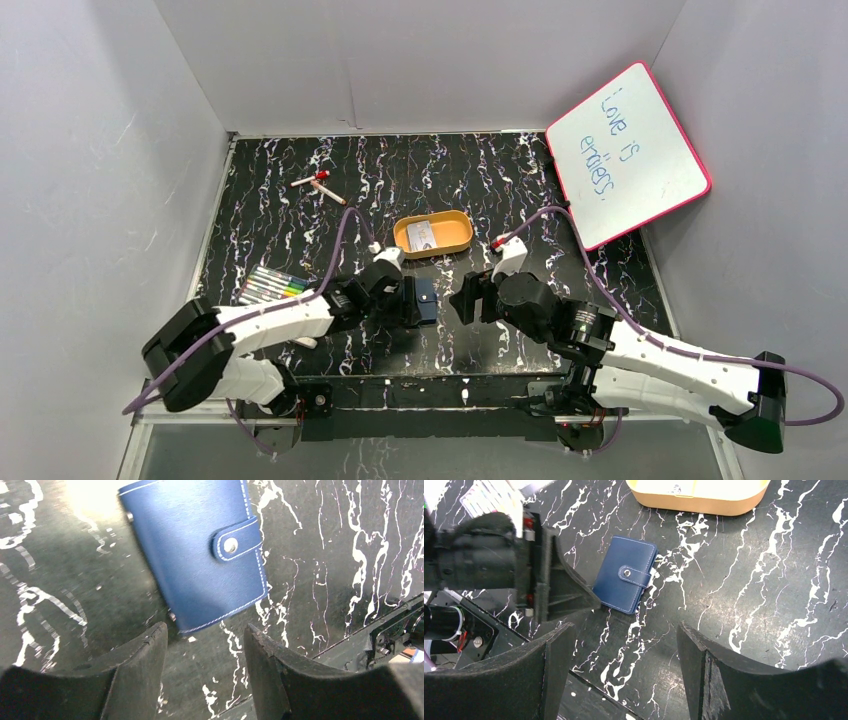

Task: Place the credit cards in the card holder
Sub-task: Place the card holder at the center of the board, then reset both arms

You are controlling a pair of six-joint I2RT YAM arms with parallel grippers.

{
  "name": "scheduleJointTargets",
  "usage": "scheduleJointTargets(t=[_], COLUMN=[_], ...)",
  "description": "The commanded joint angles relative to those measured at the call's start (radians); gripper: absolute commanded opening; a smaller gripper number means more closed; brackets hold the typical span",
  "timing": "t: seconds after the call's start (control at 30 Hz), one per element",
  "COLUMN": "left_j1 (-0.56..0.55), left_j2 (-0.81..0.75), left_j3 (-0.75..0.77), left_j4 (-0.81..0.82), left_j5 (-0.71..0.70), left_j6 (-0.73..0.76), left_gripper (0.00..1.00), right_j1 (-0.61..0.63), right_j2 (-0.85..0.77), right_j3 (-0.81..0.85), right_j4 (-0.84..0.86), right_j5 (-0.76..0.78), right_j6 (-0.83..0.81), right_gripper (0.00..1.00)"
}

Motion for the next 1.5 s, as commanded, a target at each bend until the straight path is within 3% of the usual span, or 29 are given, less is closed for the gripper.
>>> scheduleJointTargets(t=[0.0,0.07,0.2,0.27,0.43,0.5,0.6,0.63,0.7,0.8,0.9,1.03,1.17,1.33,1.47], left_j1=[-0.001,-0.001,0.002,0.003,0.003,0.003,0.003,0.004,0.004,0.003,0.004,0.004,0.004,0.004,0.004], left_j2=[-0.187,-0.29,-0.401,-0.387,-0.275,-0.258,-0.265,-0.279,-0.308,-0.342,-0.38,-0.408,-0.406,-0.387,-0.337], left_j3=[-0.032,-0.033,0.015,0.081,0.308,0.377,0.42,0.417,0.397,0.388,0.457,0.615,0.774,0.869,0.965], left_j4=[-0.089,-0.135,-0.31,-0.466,-0.813,-0.871,-0.905,-0.893,-0.78,-0.699,-0.639,-0.573,-0.544,-0.478,-0.41], left_j5=[-0.125,-0.178,-0.372,-0.481,-0.605,-0.622,-0.678,-0.69,-0.676,-0.687,-0.671,-0.749,-0.842,-0.849,-0.789], left_j6=[0.001,-0.01,-0.133,-0.237,-0.483,-0.508,-0.519,-0.495,-0.275,-0.09,0.104,0.29,0.413,0.541,0.59], left_gripper=[0.56,0.6,0.79,0.85,0.88,0.88,0.89,0.89,0.9,0.94,0.94,0.93,0.93,0.92,0.92], right_j1=[-0.002,-0.002,-0.001,-0.001,-0.009,-0.062,-0.238,-0.308,-0.379,-0.448,-0.526,-0.529,-0.515,-0.455,-0.435], right_j2=[-0.015,-0.008,0.035,0.087,0.264,0.364,0.47,0.484,0.479,0.441,0.407,0.359,0.236,0.212,0.251], right_j3=[0.057,0.067,0.098,0.142,0.32,0.43,0.55,0.564,0.551,0.504,0.571,0.74,0.8,0.913,0.862], right_j4=[0.005,0.007,0.014,-0.009,-0.105,-0.167,-0.23,-0.218,-0.148,-0.025,0.019,0.013,0.097,0.044,0.074], right_j5=[-0.008,-0.004,0.085,0.169,0.352,0.314,0.108,0.05,0.013,0.1,0.048,0.041,-0.013,0.128,0.253], right_j6=[-0.023,-0.039,-0.02,0.016,0.021,-0.011,-0.028,-0.036,-0.053,-0.09,-0.127,-0.273,-0.467,-0.592,-0.625], right_gripper=[0.81,0.82,0.85,0.86,0.97,0.99,0.99,0.99,0.99,0.99,0.99,0.99,0.98,0.98,0.99])
